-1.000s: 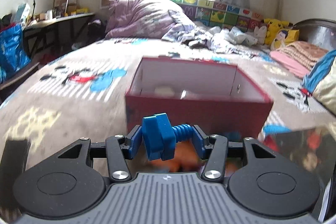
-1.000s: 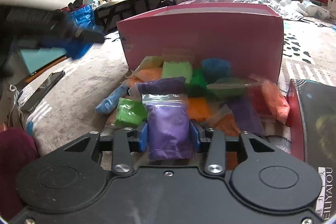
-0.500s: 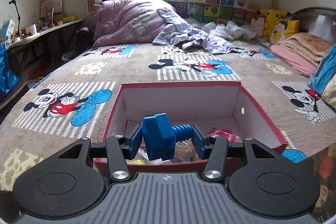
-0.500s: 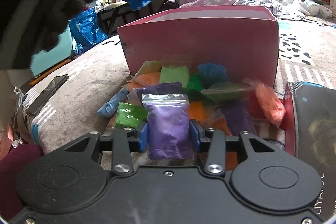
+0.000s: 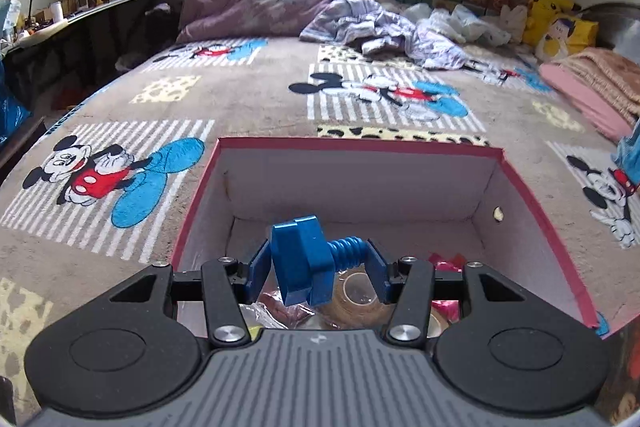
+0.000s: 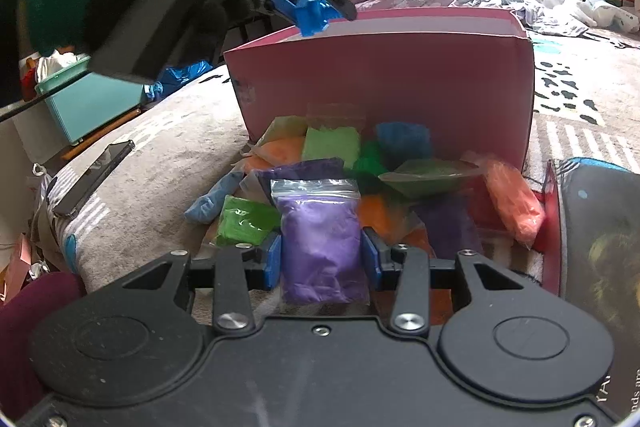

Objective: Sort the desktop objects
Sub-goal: 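Carry the blue bolt into the pink box and open the left gripper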

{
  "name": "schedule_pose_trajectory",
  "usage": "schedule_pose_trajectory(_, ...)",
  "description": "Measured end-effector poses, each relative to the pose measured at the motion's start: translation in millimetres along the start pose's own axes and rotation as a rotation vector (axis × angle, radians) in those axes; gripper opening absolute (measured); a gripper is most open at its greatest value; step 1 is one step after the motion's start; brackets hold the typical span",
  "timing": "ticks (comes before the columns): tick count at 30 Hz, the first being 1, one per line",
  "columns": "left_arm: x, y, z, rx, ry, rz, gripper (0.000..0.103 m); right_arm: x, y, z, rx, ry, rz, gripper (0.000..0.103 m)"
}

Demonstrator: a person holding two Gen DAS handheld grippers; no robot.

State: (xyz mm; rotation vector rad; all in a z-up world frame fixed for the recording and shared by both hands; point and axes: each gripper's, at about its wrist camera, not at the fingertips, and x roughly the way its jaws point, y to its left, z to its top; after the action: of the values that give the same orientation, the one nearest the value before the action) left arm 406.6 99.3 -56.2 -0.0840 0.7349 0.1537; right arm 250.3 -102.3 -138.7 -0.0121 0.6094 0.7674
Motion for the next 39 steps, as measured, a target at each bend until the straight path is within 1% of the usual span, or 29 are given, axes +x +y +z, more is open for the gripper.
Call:
schedule_pose_trajectory(4, 21, -1, 4, 0.005, 0.056, 0.012, 0.050, 1, -2, 0, -0.003, 0.005, -0.001, 0.040)
schedule_pose_trajectory(8, 39, -3, 4, 0.028, 0.109, 0.047, 0.050, 4, -3, -1, -0.008, 0.014, -0.006, 0.040)
schedule_pose_trajectory(12, 50, 1, 4, -0.004, 0.143, 0.063, 0.050, 5, -4, -1, -0.008, 0.017, 0.003, 0.040)
schedule_pose_trajectory(13, 51, 3, 4, -0.013, 0.142, 0.080, 0.051, 5, -5, -1, -0.007, 0.018, 0.005, 0.040)
schedule_pose_trajectory(15, 54, 5, 5, -0.034, 0.141, 0.106, 0.057, 6, -6, -1, -0.004, 0.020, 0.008, 0.040)
schedule_pose_trajectory(18, 53, 10, 5, -0.070, 0.144, 0.090, 0.061, 8, -7, -1, 0.002, 0.022, 0.012, 0.040)
schedule_pose_trajectory(22, 50, 10, 3, -0.066, 0.137, 0.088, 0.062, 7, -7, -1, 0.003, 0.022, 0.015, 0.040)
schedule_pose_trajectory(26, 40, 10, 1, -0.092, 0.111, 0.070, 0.062, 5, -8, -1, 0.003, 0.021, 0.010, 0.040)
schedule_pose_trajectory(29, 28, 8, -1, -0.080, 0.087, 0.060, 0.062, 3, -7, -2, 0.002, 0.019, 0.004, 0.040)
schedule_pose_trajectory(33, 8, 1, -5, -0.036, 0.049, 0.058, 0.063, 0, -6, -2, 0.002, 0.016, -0.009, 0.040)
schedule_pose_trajectory(39, -18, -6, -11, -0.004, 0.030, 0.040, 0.063, -4, -4, -5, 0.006, 0.018, -0.027, 0.040)
